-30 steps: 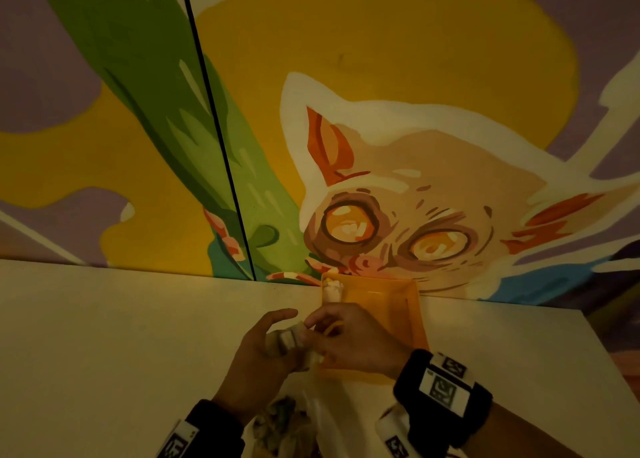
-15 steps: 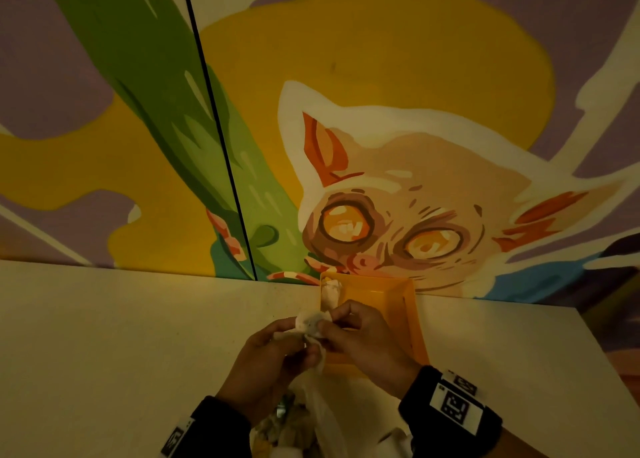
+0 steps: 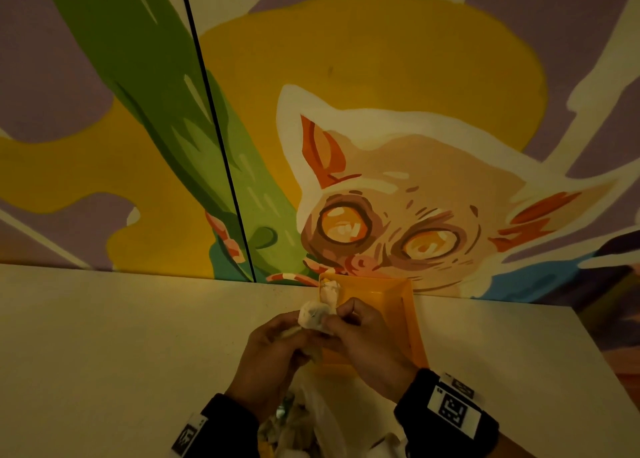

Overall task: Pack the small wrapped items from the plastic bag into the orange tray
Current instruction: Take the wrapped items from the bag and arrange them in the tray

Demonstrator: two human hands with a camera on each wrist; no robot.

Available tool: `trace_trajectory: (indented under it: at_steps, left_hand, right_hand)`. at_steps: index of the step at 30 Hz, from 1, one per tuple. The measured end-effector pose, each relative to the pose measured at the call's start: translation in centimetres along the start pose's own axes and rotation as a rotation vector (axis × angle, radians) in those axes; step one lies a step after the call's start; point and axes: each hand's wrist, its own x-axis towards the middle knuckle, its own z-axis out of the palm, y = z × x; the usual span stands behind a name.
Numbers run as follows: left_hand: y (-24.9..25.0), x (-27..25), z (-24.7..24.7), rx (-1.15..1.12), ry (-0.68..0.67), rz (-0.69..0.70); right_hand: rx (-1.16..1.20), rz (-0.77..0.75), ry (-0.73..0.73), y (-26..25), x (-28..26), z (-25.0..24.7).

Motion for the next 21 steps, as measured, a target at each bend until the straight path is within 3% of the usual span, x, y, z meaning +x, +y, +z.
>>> trace_trajectory:
  at_steps: [5, 9, 16, 21]
  left_hand:
    - [0.3, 0.4, -0.5, -0.126, 0.101, -0.03]
    - [0.1, 0.5, -0.9, -0.096, 0.129, -0.044]
    - [-0.2, 0.9, -1.6, -0.055, 0.135, -0.056]
    - [-0.1, 1.1, -2.4, -0.066, 0.144, -0.052]
  right_hand:
    - [0.323, 0.105, -0.016, -0.5, 0.8, -0.9]
    - [0.393, 0.205, 0.004, -0.6, 2.4, -1.7]
    - [0.307, 0.292, 0.012, -0.9, 5.4, -2.6]
    - [-0.066, 0.234, 0.02, 0.2, 8.0, -2.9]
